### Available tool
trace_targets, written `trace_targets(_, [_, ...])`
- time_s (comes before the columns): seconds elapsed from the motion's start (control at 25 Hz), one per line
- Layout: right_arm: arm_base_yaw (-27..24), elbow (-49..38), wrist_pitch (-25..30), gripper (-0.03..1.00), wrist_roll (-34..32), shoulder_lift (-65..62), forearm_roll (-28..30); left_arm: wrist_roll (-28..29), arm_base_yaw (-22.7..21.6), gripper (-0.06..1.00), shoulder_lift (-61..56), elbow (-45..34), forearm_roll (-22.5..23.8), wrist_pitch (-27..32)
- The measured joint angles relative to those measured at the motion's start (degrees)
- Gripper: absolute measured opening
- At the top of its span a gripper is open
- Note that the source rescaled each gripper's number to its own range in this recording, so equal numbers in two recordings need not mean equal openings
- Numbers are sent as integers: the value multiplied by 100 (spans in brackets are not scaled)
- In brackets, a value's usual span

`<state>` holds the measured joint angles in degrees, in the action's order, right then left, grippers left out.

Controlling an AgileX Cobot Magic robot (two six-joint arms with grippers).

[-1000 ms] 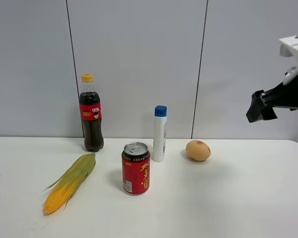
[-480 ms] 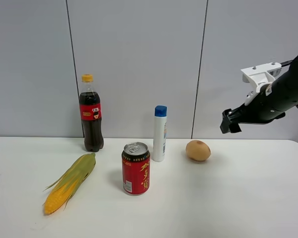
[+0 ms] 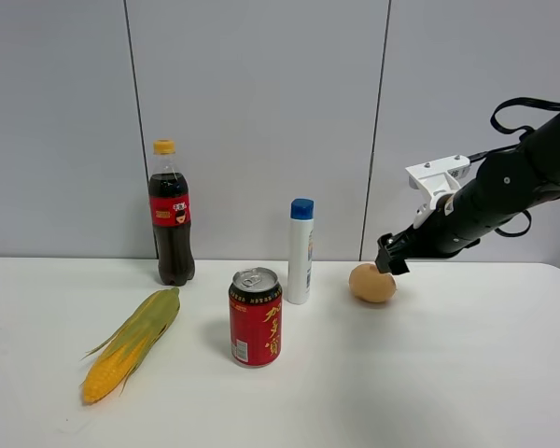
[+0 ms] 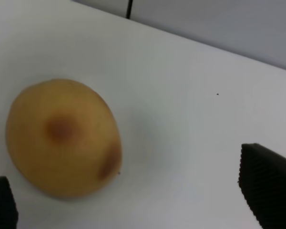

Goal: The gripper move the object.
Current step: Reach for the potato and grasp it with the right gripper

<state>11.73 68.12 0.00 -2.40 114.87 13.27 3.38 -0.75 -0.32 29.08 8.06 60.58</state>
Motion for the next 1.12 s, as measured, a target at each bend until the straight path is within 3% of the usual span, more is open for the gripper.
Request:
trace_targets(0.4, [0, 11, -521, 93, 0, 392, 4, 0, 0, 100, 0, 0, 0, 0])
trace_targets(0.76, [0, 11, -1324, 93, 0, 668, 4, 0, 0, 100, 0, 0, 0, 0])
trace_targets(1.12, [0, 11, -1633, 93, -10, 938, -36, 0, 0, 100, 0, 0, 0, 0])
